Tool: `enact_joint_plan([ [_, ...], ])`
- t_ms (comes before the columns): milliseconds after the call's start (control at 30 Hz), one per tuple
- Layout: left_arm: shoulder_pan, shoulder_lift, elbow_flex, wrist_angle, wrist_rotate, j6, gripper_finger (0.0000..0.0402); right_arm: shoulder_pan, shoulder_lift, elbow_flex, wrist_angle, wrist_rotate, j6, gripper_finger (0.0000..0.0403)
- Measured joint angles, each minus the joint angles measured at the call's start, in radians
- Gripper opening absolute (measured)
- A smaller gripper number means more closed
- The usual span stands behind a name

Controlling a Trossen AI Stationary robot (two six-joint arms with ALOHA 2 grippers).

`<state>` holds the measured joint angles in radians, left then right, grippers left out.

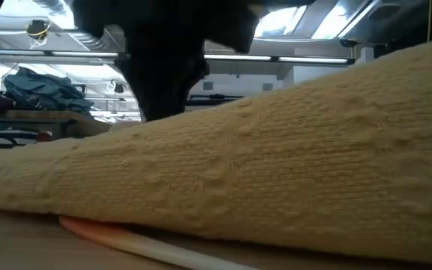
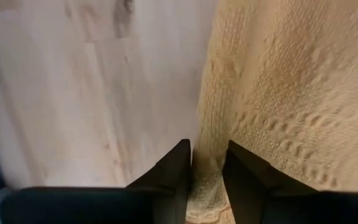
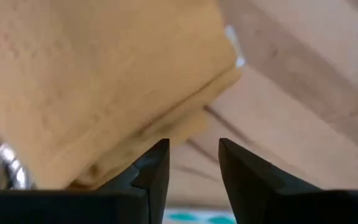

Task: Fold towel
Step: Fold the yellow towel, then stack the yellow towel on the gray towel

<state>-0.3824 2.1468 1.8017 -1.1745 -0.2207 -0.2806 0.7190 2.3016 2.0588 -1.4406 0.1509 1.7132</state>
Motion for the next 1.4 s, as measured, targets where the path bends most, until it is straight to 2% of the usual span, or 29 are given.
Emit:
enact_joint_plan([
  [167,-0.002,0.000,0.106,-0.121,0.000,0.015,0.0066,-0.014,0.000,0.035,0.011,-0.049,-0.033,0.0134],
  [467,-0.018,0.000,0.254,-0.336,0.000,0.063,0.0058,-0.021,0.000,0.055,0.028,-0.057,-0.096,0.0134],
  [733,-0.019,-0.001,0.263,-0.397,0.009,0.019,0.0055,-0.021,0.000,0.055,0.098,-0.085,-0.110,0.0133],
  [900,-0.055,-0.040,0.263,-0.397,0.132,0.025,0.0038,-0.021,0.000,0.055,0.215,-0.083,-0.212,0.0133],
  [1133,-0.147,-0.139,0.263,-0.397,0.156,-0.043,0.0022,-0.050,0.000,0.055,0.278,0.023,-0.320,0.0133],
  [1400,-0.281,-0.248,0.263,-0.395,0.159,-0.226,0.0025,-0.129,0.057,0.053,0.328,0.005,-0.416,0.0133],
])
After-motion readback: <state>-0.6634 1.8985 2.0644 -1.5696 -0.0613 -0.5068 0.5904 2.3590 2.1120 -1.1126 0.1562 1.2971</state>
